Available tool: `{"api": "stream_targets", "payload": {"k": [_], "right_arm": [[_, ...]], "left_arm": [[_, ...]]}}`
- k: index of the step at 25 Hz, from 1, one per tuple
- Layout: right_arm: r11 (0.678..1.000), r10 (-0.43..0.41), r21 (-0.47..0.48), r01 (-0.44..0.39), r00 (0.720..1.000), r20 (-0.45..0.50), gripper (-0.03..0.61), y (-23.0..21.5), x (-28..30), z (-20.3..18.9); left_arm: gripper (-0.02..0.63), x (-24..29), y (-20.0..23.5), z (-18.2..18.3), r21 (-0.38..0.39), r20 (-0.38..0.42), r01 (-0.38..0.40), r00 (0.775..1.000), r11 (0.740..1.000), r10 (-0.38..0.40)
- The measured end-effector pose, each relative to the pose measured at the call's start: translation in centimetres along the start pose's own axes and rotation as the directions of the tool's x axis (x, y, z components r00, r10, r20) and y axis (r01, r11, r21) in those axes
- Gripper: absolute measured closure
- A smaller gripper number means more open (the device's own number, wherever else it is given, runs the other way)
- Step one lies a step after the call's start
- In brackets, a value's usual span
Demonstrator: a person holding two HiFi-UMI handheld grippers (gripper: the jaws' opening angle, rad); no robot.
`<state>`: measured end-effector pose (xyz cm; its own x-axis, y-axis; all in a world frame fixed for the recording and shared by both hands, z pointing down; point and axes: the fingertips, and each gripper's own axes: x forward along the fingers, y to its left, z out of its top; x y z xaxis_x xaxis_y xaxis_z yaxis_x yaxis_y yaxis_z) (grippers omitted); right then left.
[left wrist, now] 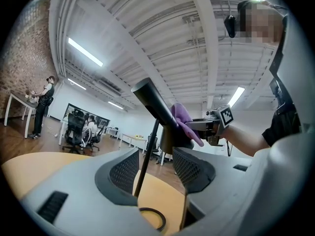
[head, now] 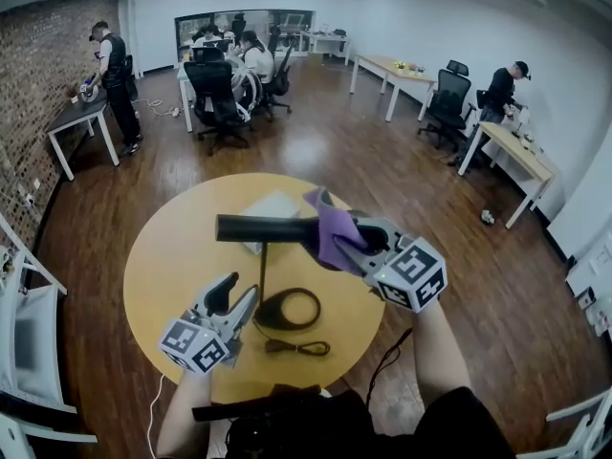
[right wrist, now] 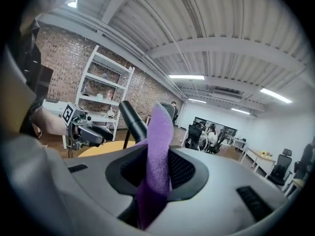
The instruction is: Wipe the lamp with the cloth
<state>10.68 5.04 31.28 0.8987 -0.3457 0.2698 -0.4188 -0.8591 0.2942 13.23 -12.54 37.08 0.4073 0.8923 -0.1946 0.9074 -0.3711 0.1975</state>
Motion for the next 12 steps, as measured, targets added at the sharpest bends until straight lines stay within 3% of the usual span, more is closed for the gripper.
{"api": "stream_targets", "payload": {"k": [12], "right_arm": [[0.989,-0.027,0.148,0.019,0.999,0.047,0.475,-4.5,-3.5,-4.2]], "left_arm": [[0.405,4.0,-1.3,-1.0,0.025,-0.007,-0.033,0.999,0.999,0.034]]}}
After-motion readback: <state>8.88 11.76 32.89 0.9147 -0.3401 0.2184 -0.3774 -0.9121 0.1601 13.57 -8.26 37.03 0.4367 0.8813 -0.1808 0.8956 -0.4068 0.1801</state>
